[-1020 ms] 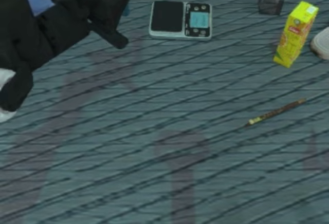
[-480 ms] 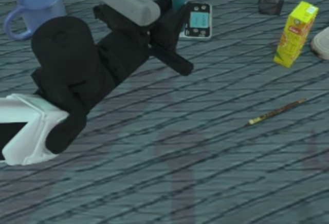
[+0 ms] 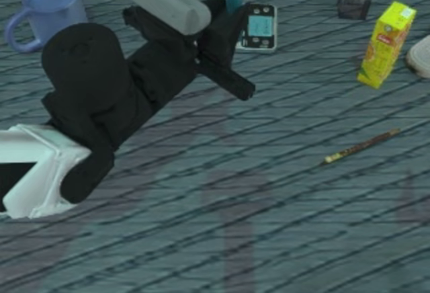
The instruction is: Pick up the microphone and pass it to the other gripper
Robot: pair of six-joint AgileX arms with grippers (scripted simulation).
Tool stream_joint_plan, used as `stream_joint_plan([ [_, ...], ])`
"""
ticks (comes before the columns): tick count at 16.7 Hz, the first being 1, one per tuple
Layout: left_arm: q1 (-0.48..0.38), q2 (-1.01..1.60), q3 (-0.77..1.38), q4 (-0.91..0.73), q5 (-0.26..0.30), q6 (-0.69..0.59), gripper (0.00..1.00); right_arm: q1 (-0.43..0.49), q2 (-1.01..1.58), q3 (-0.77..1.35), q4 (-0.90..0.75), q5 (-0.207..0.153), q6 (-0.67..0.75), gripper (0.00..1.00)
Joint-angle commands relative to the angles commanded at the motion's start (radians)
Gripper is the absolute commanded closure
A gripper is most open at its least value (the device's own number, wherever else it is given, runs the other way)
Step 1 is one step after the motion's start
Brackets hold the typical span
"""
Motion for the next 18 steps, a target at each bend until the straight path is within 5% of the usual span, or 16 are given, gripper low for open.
stream_joint_plan([
  [7, 0.0, 0.0, 0.0, 0.0, 0.0, 0.0, 1.0, 0.057, 0.11, 0.083, 0.05, -0.039, -0.006, 0.0],
  [18, 0.0, 0.0, 0.0, 0.0, 0.0, 0.0, 1.0, 0.388, 0.928, 0.559, 0.329, -0.267, -0.045, 0.0],
])
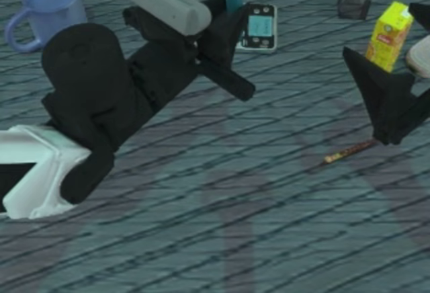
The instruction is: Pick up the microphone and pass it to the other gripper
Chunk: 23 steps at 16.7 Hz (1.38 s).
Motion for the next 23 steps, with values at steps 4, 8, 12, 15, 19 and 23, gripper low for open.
stream_joint_plan([
  [4, 0.0, 0.0, 0.0, 0.0, 0.0, 0.0, 1.0, 0.091, 0.216, 0.135, 0.081, -0.063, -0.01, 0.0],
  [8, 0.0, 0.0, 0.0, 0.0, 0.0, 0.0, 1.0, 0.129, 0.298, 0.193, 0.117, -0.089, -0.016, 0.0],
  [12, 0.0, 0.0, 0.0, 0.0, 0.0, 0.0, 1.0, 0.124, 0.294, 0.189, 0.115, -0.087, -0.015, 0.0],
  [15, 0.0, 0.0, 0.0, 0.0, 0.0, 0.0, 1.0, 0.139, 0.335, 0.226, 0.125, -0.077, -0.015, 0.0],
  [19, 0.0, 0.0, 0.0, 0.0, 0.0, 0.0, 1.0, 0.183, 0.518, 0.368, 0.162, -0.031, -0.013, 0.0],
  [23, 0.0, 0.0, 0.0, 0.0, 0.0, 0.0, 1.0, 0.223, 0.67, 0.489, 0.19, 0.011, -0.012, 0.0],
])
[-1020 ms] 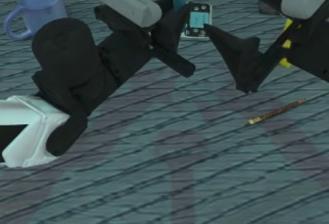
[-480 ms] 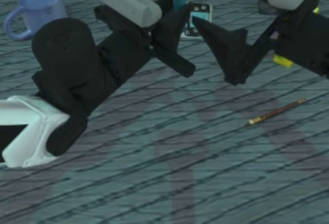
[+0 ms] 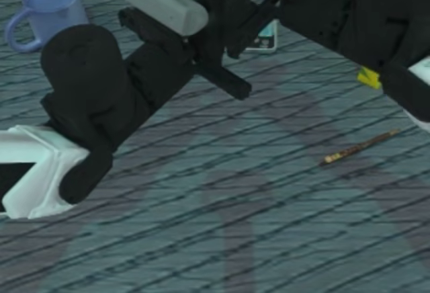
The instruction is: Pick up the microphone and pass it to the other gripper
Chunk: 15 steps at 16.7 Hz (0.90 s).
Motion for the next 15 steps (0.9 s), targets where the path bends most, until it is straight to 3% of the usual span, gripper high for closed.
stream_joint_plan([
  [5, 0.0, 0.0, 0.0, 0.0, 0.0, 0.0, 1.0, 0.005, 0.016, 0.015, 0.003, 0.005, 0.0, 0.0],
  [15, 0.0, 0.0, 0.0, 0.0, 0.0, 0.0, 1.0, 0.005, 0.016, 0.015, 0.003, 0.005, 0.0, 0.75],
])
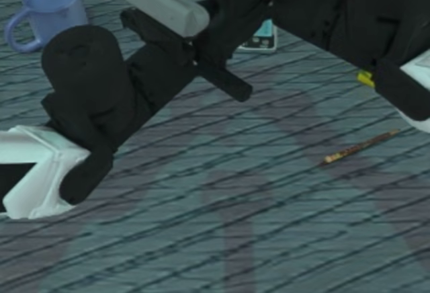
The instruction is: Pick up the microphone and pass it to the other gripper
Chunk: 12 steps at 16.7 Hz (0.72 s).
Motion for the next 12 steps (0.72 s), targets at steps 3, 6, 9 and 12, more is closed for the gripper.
stream_joint_plan([
  [3, 0.0, 0.0, 0.0, 0.0, 0.0, 0.0, 1.0, 0.0, 0.0, 0.0, 0.0, 0.0, 0.0, 0.98],
  [6, 0.0, 0.0, 0.0, 0.0, 0.0, 0.0, 1.0, 0.0, 0.0, 0.0, 0.0, 0.0, 0.0, 1.0],
  [9, 0.0, 0.0, 0.0, 0.0, 0.0, 0.0, 1.0, 0.0, 0.0, 0.0, 0.0, 0.0, 0.0, 1.0],
  [12, 0.0, 0.0, 0.0, 0.0, 0.0, 0.0, 1.0, 0.0, 0.0, 0.0, 0.0, 0.0, 0.0, 1.0],
])
